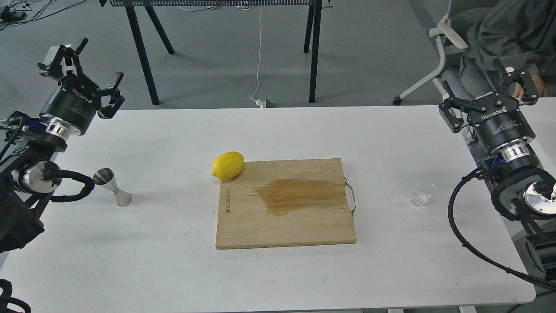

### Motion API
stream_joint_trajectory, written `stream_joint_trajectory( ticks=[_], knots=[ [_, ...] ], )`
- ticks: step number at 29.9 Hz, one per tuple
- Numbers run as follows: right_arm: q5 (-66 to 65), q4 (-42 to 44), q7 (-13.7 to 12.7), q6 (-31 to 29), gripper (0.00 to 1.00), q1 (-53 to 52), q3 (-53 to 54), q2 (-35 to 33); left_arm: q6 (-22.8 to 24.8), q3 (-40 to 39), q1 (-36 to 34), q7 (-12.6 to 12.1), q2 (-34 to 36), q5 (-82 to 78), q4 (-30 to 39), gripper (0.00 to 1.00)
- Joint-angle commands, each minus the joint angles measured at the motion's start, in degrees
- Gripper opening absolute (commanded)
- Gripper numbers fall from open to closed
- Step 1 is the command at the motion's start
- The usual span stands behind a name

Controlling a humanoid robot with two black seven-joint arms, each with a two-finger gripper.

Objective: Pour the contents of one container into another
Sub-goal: 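Move the left gripper toward the metal jigger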

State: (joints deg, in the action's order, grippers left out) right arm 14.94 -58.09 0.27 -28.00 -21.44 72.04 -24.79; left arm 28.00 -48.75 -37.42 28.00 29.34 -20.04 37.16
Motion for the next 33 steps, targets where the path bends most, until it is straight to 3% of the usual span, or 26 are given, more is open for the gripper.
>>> stream_joint_trajectory(
  ticks=[1,24,33],
  knots=[
    [0.0,-0.01,0.0,0.0,0.99,-0.44,-0.59,0.0,0.0,-0.03,-0.02,0.0,0.36,0.0,0.28,1.0],
    [0.09,-0.18,0.0,0.0,0.99,-0.45,-0.5,0.09,0.0,-0.65,-0.1,0.0,1.86,1.14,-1.74,1.0],
    [0.09,-0.19,0.0,0.0,0.99,-0.36,-0.5,0.18,0.0,0.23,-0.19,0.0,7.66,-10.97,-1.65,1.0]
  ],
)
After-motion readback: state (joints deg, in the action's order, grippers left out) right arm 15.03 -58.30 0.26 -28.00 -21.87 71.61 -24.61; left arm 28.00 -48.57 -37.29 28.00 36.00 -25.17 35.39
